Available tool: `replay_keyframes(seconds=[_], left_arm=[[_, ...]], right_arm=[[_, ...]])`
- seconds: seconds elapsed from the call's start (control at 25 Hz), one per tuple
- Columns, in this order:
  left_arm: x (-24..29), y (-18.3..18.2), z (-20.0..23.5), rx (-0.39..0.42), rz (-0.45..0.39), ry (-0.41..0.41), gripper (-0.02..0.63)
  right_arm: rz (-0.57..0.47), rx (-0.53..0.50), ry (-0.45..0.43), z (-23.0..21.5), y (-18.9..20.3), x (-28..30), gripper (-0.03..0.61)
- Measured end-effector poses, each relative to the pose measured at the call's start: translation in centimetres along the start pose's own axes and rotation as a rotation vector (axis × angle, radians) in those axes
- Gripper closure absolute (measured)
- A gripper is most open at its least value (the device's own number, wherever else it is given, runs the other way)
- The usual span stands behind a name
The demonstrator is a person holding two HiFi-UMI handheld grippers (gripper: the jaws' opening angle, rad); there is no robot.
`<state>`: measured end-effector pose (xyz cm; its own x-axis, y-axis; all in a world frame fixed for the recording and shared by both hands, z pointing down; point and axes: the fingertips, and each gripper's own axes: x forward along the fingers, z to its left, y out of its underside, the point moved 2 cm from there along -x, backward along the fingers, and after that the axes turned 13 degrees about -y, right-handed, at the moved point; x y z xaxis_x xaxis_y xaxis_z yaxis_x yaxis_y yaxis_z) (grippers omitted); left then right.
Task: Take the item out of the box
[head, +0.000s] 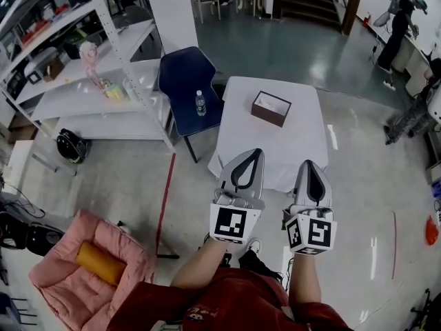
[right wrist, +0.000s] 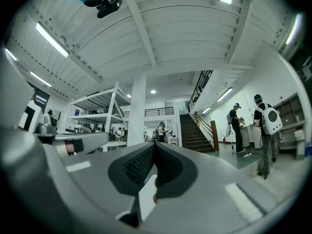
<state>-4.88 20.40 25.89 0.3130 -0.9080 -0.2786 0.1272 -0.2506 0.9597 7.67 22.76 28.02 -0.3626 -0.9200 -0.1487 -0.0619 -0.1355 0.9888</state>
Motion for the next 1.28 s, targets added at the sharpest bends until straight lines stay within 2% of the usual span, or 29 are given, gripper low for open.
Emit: replay_keyframes(seconds=[0.32, 0.72, 1.04, 1.28], left_arm=[[6.6, 1.1, -3.7, 0.016, -0.005, 0.008, 0.612], [12.0, 2.4, -7.3, 0.030, -0.014, 0.012, 0.612], [14.6, 3.1, -9.6, 0.035, -0.024, 0.019, 0.612], [16.1, 4.4, -9.3, 0.027, -0.002, 0.016, 0.612]], right_arm=[[-0.012, 0.009, -0.005, -6.9, -0.3, 3.1, 0.577], [-0.029, 0.021, -0.015, -13.0, 0.0, 5.3, 0.577], [-0.039, 0.019, -0.036, -15.4, -0.2, 5.8, 0.577], [-0.019, 0.021, -0.037, -16.4, 1.0, 7.2, 0.577]])
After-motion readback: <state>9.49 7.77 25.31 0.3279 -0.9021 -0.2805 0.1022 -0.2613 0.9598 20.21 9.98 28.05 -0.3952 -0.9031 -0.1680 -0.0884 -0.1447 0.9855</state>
